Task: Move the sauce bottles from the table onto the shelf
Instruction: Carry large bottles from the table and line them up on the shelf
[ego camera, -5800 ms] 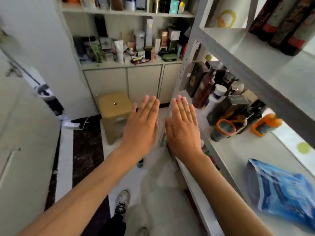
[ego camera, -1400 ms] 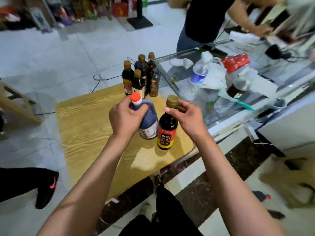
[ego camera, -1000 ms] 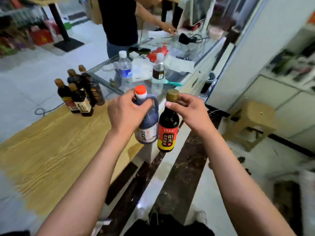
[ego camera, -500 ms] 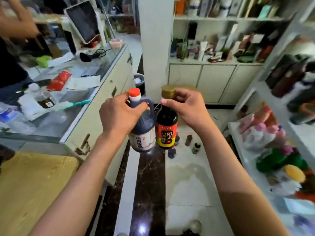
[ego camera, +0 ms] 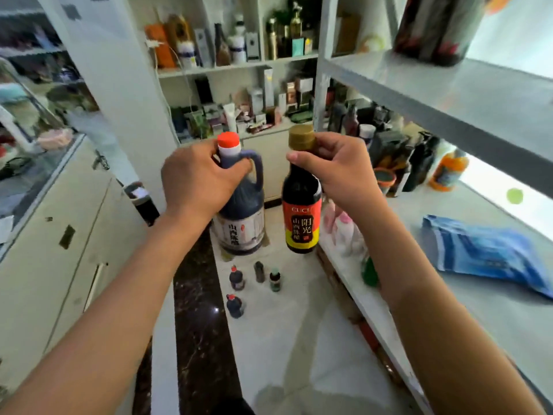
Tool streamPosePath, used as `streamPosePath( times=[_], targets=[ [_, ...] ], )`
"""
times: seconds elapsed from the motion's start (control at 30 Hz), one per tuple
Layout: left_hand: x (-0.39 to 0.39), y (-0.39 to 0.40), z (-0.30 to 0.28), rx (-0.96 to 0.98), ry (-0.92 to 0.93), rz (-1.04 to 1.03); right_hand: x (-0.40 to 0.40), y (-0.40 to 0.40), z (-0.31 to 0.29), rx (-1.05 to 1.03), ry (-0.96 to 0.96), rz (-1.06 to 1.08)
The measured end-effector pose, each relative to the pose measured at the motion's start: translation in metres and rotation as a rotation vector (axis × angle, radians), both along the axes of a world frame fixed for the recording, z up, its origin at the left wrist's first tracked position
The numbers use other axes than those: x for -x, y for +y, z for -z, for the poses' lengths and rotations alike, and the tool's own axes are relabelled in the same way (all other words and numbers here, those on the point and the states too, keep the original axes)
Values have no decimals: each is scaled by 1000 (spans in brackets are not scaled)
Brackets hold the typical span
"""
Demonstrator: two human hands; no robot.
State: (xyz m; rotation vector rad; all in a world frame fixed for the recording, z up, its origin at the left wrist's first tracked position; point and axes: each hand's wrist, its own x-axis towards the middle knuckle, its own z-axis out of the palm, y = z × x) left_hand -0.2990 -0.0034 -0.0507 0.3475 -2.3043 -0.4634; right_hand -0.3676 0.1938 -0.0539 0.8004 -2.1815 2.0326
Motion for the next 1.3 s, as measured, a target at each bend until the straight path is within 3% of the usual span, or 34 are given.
streamPosePath(
  times=[0.47,0.9,1.13,1.3],
  targets=[
    [172,73,-64,-103,73,235,117,56,-74,-13,180,322],
    [418,72,-152,-94,214,455,306,59,-173,-232,311,755],
    [554,93,-167,43,230,573,418,61,-177,-314,304,1042],
    [638,114,-157,-18,237,701,468,73,-171,-312,274,1155]
  ],
)
